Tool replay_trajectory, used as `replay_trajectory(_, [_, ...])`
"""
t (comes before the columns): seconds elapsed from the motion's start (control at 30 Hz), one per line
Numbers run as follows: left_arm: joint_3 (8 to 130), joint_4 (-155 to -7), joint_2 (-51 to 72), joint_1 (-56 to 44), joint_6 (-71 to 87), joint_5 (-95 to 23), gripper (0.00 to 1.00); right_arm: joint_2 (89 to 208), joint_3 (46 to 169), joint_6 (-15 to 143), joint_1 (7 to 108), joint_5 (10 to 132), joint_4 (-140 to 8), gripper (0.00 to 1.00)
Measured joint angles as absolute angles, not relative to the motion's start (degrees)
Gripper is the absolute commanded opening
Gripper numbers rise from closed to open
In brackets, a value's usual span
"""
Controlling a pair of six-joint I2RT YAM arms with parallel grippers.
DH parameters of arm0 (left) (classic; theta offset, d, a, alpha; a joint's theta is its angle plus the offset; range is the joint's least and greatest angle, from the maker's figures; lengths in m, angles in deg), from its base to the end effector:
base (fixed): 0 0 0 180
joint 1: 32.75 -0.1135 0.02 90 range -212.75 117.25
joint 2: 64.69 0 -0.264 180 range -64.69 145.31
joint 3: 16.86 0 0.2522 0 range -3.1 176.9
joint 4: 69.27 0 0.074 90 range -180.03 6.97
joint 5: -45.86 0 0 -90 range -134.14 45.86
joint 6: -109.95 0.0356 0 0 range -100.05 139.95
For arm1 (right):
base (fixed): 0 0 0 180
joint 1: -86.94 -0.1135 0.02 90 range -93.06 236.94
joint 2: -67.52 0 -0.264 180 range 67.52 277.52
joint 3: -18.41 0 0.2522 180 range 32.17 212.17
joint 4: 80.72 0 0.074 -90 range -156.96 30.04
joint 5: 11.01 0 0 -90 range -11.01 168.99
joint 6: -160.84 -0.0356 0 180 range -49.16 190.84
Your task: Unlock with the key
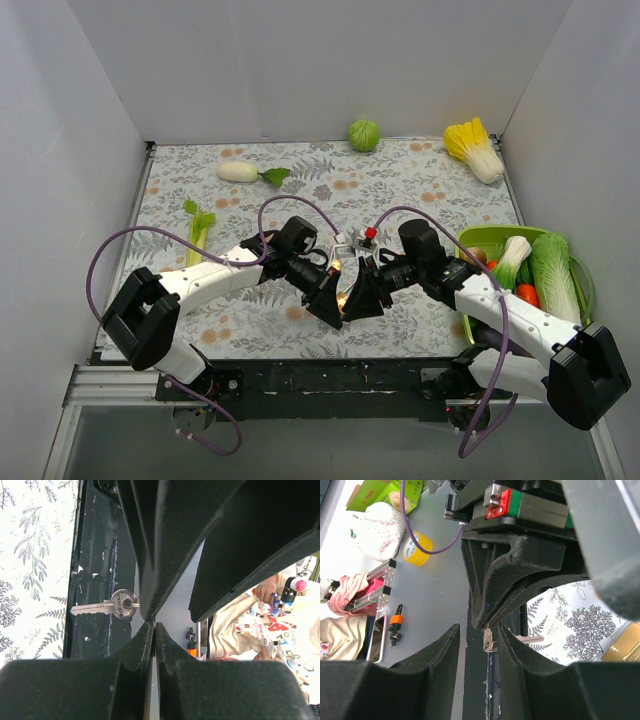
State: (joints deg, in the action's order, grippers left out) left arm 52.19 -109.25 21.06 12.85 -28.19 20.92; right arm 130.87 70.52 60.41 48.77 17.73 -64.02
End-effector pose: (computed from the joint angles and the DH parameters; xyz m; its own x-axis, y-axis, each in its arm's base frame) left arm 0.1805 -0.2304 0.2299 -0.8741 0.4437 0.1977 -0.0018 0.4040 -0.9147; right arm 0.1611 0.1663 0.2576 -0.5263 -0.3030 -0.7945 -0.8245 -0.0466 0.5640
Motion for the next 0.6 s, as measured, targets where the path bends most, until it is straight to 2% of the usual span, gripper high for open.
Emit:
replay_trajectory(0.43, [52.71,-111.06,21.44,12.94,-27.84,19.89,0.0,133.65,70.93,64.98,48.68,17.53,-60.07,0.26])
replay_trajectory(0.47, [52.71,-111.13,21.48,13.01,-27.82,19.87,0.0,133.82,71.04,65.19,48.68,17.53,-59.74,0.17])
replay_trajectory(0.53, [52.71,-111.13,21.63,13.11,-27.79,19.76,0.0,133.95,71.13,65.67,48.66,17.45,-59.52,0.04])
replay_trajectory(0.6, [52.78,-111.17,21.92,13.16,-27.77,19.69,0.0,134.02,71.17,65.7,48.66,17.32,-59.37,0.01])
